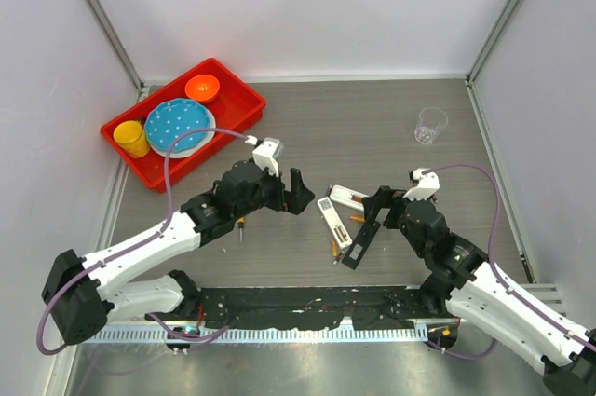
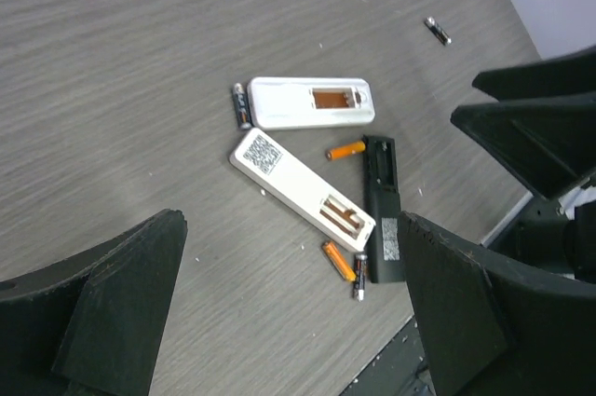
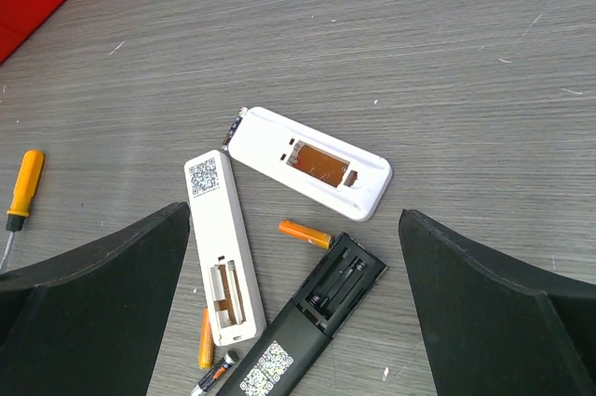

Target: Unload the batteries from the remote control

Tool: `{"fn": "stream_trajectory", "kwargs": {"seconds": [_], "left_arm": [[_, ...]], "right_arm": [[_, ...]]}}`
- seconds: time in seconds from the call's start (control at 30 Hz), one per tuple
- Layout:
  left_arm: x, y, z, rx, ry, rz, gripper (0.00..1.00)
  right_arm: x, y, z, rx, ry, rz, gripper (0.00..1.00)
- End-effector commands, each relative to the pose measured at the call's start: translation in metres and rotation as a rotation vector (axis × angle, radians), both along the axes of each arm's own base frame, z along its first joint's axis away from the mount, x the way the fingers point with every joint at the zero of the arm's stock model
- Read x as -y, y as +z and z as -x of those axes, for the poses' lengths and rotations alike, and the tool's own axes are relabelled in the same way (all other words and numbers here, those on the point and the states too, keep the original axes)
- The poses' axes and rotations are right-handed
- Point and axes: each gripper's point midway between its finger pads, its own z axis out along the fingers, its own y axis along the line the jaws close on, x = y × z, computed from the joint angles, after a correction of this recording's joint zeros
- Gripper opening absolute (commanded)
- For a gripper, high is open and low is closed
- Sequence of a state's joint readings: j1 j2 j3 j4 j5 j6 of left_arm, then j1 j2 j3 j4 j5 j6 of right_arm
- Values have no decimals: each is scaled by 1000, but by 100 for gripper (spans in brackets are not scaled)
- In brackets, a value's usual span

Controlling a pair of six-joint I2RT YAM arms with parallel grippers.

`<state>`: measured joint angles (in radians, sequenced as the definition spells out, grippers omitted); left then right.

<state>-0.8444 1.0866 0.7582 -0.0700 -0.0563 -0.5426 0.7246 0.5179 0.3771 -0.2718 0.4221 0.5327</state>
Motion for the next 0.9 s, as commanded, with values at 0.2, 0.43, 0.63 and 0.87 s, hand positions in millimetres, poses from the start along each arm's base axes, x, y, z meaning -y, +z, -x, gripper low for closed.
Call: {"fn": "stream_trajectory", "kwargs": {"seconds": [0.2,0.43,0.63,0.87], "left_arm": [[-12,-21,-24,-118,49,-61,100],[-72,-42,-55,-199,253,-34,100],[-129,-48,-63,-227,428,-38,100],[-195,-34,-62,-147,702,-54,100]], "right_arm": [[2,22,-7,45,-43,-37,100],[5,20,-6,37,-52,-33,100],[5,22,-6,42,-56,-34,99],[7,23,-7,48,-62,-17,100]]}}
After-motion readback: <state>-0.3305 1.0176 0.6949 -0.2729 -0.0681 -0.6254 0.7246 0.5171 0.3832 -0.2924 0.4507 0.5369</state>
